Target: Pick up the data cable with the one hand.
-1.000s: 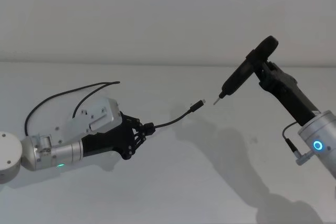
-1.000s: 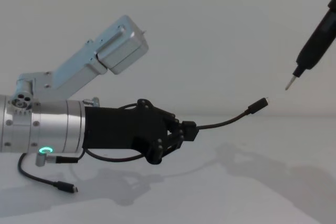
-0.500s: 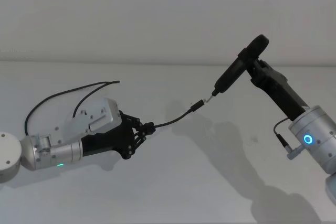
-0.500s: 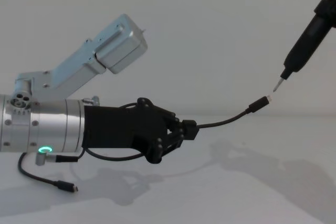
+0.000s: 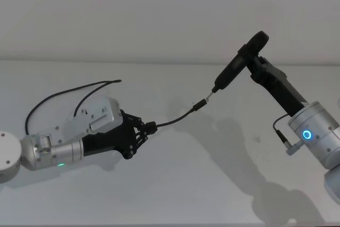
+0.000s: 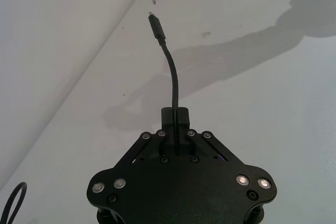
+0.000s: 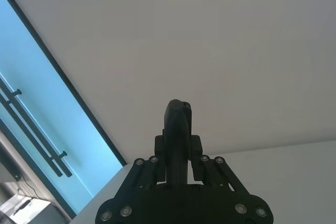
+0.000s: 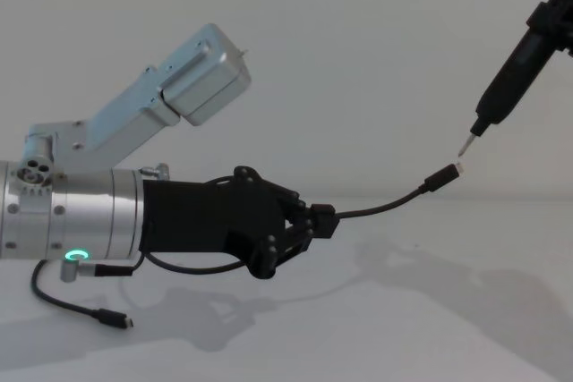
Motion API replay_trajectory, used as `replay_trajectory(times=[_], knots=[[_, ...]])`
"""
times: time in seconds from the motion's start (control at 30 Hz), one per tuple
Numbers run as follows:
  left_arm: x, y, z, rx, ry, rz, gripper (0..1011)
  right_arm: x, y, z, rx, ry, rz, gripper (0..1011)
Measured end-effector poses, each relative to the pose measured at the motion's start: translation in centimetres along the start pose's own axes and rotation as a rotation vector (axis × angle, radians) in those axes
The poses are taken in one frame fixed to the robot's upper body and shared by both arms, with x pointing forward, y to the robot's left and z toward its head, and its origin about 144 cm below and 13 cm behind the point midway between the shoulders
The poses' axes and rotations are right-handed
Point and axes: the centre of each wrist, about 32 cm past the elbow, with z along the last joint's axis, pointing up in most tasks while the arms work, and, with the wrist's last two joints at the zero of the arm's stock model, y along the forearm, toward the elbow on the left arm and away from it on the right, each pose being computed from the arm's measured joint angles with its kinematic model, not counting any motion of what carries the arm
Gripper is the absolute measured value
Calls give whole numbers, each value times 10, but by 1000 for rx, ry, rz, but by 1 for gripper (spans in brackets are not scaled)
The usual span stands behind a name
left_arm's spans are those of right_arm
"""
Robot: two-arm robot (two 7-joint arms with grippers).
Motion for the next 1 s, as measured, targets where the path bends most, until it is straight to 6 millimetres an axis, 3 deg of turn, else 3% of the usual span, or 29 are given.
replay_trajectory(times=[1.0], knots=[[0, 0, 0, -1, -1, 0, 41, 13, 5, -4, -9, 12, -15, 275]])
